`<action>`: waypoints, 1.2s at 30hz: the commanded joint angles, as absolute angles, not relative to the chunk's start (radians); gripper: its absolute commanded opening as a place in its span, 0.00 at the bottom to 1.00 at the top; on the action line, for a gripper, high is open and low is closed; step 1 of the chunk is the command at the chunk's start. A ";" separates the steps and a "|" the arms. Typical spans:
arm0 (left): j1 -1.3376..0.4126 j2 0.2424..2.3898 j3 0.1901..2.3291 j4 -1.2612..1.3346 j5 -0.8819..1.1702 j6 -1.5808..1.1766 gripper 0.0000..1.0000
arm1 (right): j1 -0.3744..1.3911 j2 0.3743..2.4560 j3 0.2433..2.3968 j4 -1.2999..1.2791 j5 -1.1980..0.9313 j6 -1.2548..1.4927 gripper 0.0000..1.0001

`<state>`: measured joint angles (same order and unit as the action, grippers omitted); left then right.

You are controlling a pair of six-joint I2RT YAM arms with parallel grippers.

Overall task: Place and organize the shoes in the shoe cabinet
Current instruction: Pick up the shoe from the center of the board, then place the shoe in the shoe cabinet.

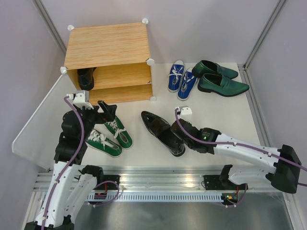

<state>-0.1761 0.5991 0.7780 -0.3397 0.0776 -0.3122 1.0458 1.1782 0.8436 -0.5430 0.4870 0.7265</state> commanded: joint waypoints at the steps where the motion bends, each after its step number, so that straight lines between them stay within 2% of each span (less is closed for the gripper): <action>1: -0.173 0.580 0.831 -0.354 0.045 -0.285 0.99 | 1.028 1.173 0.965 -0.459 0.511 0.677 0.01; 5: -0.173 0.554 0.838 -0.362 0.003 -0.278 0.98 | 0.996 1.186 1.038 -0.440 0.486 0.652 0.01; 11: -0.163 0.511 0.853 -0.371 -0.138 -0.241 0.97 | 0.954 1.328 1.214 -0.407 0.434 0.595 0.01; 25: -0.175 0.454 0.845 -0.374 -0.167 -0.232 0.95 | 0.896 1.804 1.840 -0.402 0.373 0.693 0.01; 36: -0.207 0.434 0.845 -0.374 -0.176 -0.221 0.94 | 0.891 2.080 2.146 -0.399 0.399 0.805 0.00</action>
<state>-0.1997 0.4419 0.8131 -0.3721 -0.1593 -0.2588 0.8944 2.0800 2.0296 -0.5041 0.3717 0.7280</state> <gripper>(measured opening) 0.943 0.030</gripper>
